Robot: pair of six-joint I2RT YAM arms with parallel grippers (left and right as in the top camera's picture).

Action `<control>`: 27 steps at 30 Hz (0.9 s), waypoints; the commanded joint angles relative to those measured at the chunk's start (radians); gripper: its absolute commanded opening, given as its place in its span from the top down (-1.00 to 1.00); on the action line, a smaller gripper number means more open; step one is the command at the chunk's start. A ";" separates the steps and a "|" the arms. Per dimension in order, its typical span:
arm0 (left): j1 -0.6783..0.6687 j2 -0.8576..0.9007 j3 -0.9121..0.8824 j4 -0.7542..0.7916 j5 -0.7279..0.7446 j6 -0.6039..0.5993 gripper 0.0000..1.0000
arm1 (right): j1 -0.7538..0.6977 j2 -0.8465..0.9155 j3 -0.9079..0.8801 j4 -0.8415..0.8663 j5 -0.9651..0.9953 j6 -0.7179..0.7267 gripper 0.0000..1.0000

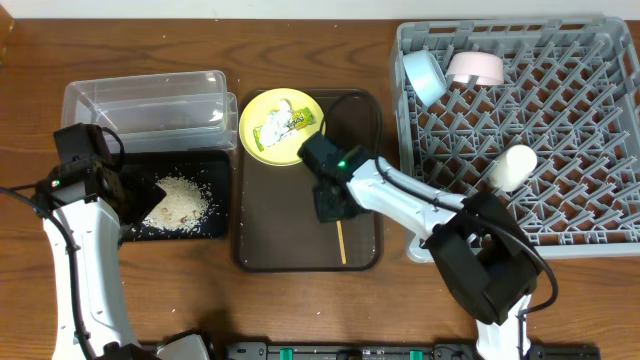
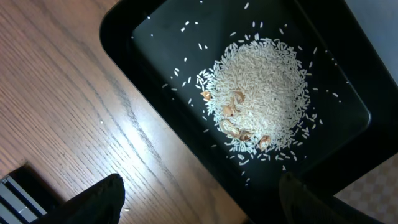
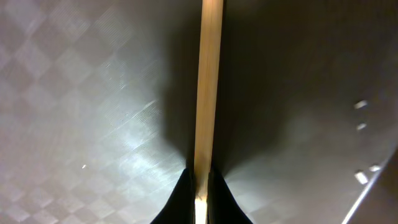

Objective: Sort waste into correct bins and load items into the dishwasher rack
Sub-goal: 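Return the right gripper to the tray and grasp the second chopstick, then carry the chopstick to the rack and drop it along the left edge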

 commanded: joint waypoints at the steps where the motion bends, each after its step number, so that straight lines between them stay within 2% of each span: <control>1: 0.003 -0.011 0.003 -0.003 -0.005 -0.016 -0.64 | -0.059 -0.039 0.002 0.002 0.023 -0.022 0.98; 14: 0.003 -0.011 0.003 -0.003 -0.004 -0.016 -0.64 | -0.296 -0.410 0.039 -0.061 0.023 -0.257 0.98; 20: 0.003 -0.011 0.003 -0.003 -0.005 -0.016 -0.64 | -0.407 -0.399 0.018 -0.161 0.027 -0.313 0.97; 27: 0.003 -0.011 0.003 -0.003 -0.004 -0.016 -0.64 | -0.443 -0.315 -0.014 -0.181 0.032 -0.336 0.97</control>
